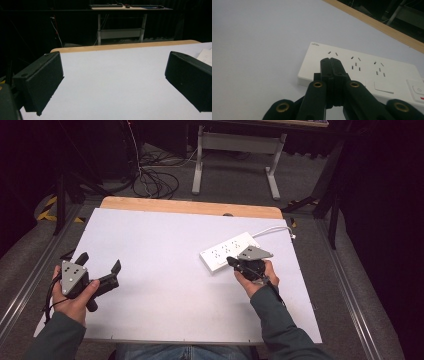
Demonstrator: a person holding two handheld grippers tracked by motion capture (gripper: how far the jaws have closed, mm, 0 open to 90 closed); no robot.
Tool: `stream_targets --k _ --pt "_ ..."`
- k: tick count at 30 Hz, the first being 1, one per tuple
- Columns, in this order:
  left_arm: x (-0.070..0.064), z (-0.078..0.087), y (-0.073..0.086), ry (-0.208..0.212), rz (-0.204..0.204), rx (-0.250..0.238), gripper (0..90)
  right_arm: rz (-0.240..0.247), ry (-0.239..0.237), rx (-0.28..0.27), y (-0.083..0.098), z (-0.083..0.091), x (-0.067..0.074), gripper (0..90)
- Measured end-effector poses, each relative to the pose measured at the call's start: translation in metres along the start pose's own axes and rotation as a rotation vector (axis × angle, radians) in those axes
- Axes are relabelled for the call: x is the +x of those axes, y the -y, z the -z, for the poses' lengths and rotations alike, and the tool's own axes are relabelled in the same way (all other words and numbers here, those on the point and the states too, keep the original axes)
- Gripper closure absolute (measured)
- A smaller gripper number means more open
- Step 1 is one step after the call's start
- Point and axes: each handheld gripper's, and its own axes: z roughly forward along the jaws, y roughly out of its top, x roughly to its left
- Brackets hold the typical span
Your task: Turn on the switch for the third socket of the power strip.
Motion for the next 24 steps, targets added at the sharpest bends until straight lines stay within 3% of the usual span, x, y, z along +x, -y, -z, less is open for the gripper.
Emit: stream_targets --k 24 --pt "0.002 0.005 0.002 -0.003 -0.004 0.006 2.9 0.062 0.026 0.085 -0.014 -0.038 0.006 90.0"
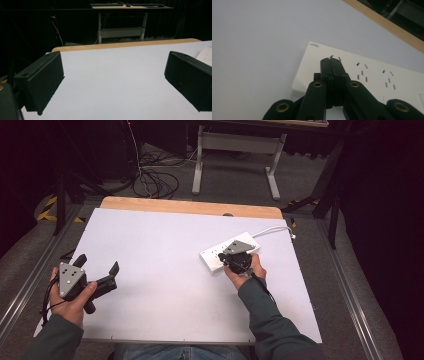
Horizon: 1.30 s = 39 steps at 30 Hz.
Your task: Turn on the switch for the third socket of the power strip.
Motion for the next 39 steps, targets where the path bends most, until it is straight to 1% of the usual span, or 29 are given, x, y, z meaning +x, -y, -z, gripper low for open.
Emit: stream_targets --k 5,16,22,27,29,31,35,39 --pt "0.0 0.0 0.0 0.001 0.001 0.001 2.9 0.007 0.003 0.019 0.0 -0.006 -0.001 90.0" --pt "0.0 0.001 0.0 0.003 -0.003 0.004 2.9 0.0 0.004 0.051 0.002 -0.012 -0.006 90.0" --pt "0.0 0.0 0.001 0.005 -0.003 0.002 3.0 -0.004 -0.001 0.061 0.003 -0.015 -0.006 90.0" --pt "0.0 0.001 0.0 0.005 -0.008 0.004 3.1 0.002 -0.006 0.078 0.005 -0.018 -0.007 90.0" --pt "0.0 0.001 0.0 0.002 -0.008 0.005 3.2 -0.003 -0.006 0.077 0.005 -0.019 -0.007 90.0" --pt "0.0 0.001 0.0 0.002 -0.009 0.005 3.3 0.005 -0.005 0.087 0.005 -0.022 -0.007 90.0" --pt "-0.001 0.0 0.001 0.003 -0.014 0.003 3.3 0.018 0.009 0.104 0.006 -0.025 -0.006 90.0" --pt "-0.001 0.0 0.001 0.004 -0.016 0.005 3.3 0.013 0.035 0.11 0.007 -0.024 -0.009 90.0"
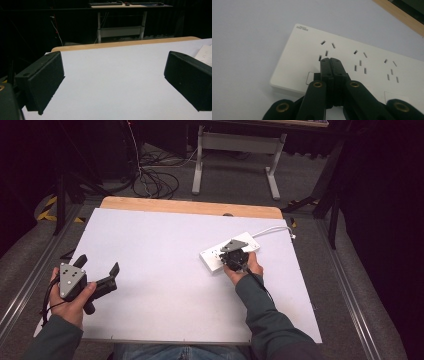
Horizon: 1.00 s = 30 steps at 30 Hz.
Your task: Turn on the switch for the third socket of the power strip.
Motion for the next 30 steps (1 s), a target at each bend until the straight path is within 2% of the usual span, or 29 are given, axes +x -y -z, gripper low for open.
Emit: stream_targets --k 5,9,12,15,17,19,21,23,30 --pt "-0.0003 -0.0003 0.0001 0.0 -0.001 0.002 3.3 -0.005 -0.002 -0.004 0.0013 -0.0018 -0.0022 90.0" --pt "-0.0002 -0.0002 0.0001 0.0 -0.002 0.003 3.4 0.024 0.002 -0.002 0.0008 -0.0021 -0.0005 90.0" --pt "-0.0002 0.0 0.0002 -0.001 0.001 0.004 3.4 0.026 0.001 0.0 0.0007 -0.0021 -0.0003 90.0" --pt "-0.0004 0.0005 0.0 0.002 -0.001 0.002 3.4 0.008 -0.005 -0.005 0.0014 -0.0019 -0.0009 90.0" --pt "-0.0006 0.0004 0.0002 0.002 -0.001 0.004 3.4 -0.029 -0.034 -0.009 0.0032 -0.0017 -0.0044 90.0" --pt "-0.0006 0.0 0.0004 0.002 -0.001 0.005 3.4 -0.02 -0.006 0.013 0.0046 -0.0011 -0.0059 90.0" --pt "-0.0007 -0.0001 0.0004 0.003 -0.001 0.006 3.4 -0.016 0.003 0.017 0.005 -0.001 -0.0068 90.0" --pt "-0.0011 -0.0004 0.0006 0.005 -0.001 0.008 3.5 -0.038 -0.008 0.007 0.0074 -0.0007 -0.0096 90.0" --pt "-0.0019 -0.0017 0.0005 0.011 -0.002 0.01 3.6 -0.028 -0.005 0.0 0.0083 -0.0005 -0.0085 90.0"
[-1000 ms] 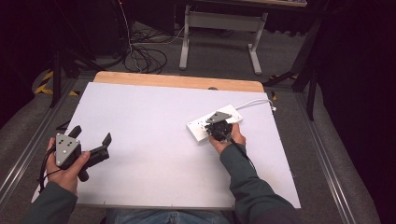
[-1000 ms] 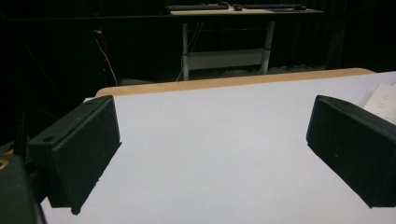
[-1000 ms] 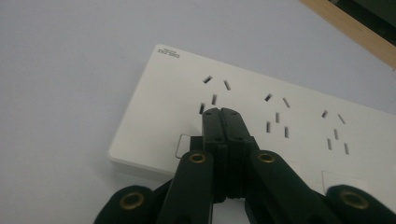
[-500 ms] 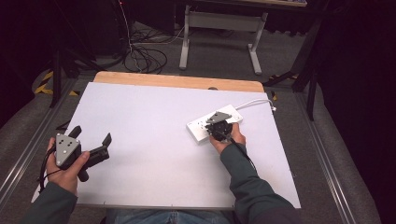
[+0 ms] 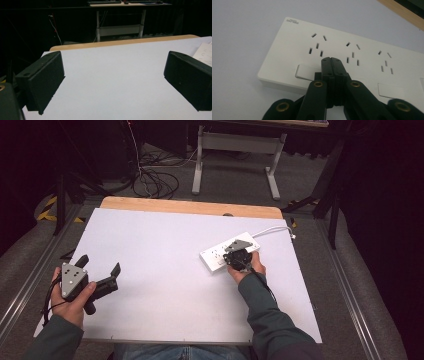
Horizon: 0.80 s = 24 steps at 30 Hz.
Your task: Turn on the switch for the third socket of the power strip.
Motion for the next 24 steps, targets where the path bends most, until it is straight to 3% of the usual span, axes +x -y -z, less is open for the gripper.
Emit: stream_targets --k 11,24 --pt "-0.0071 -0.0093 -0.0023 0.039 -0.015 0.003 3.8 0.04 0.041 -0.034 0.0068 0.0024 0.0064 90.0" --pt "-0.0016 -0.0015 -0.0011 0.008 -0.003 0.0 3.8 0.013 0.018 -0.034 0.0065 0.0024 0.0034 90.0"
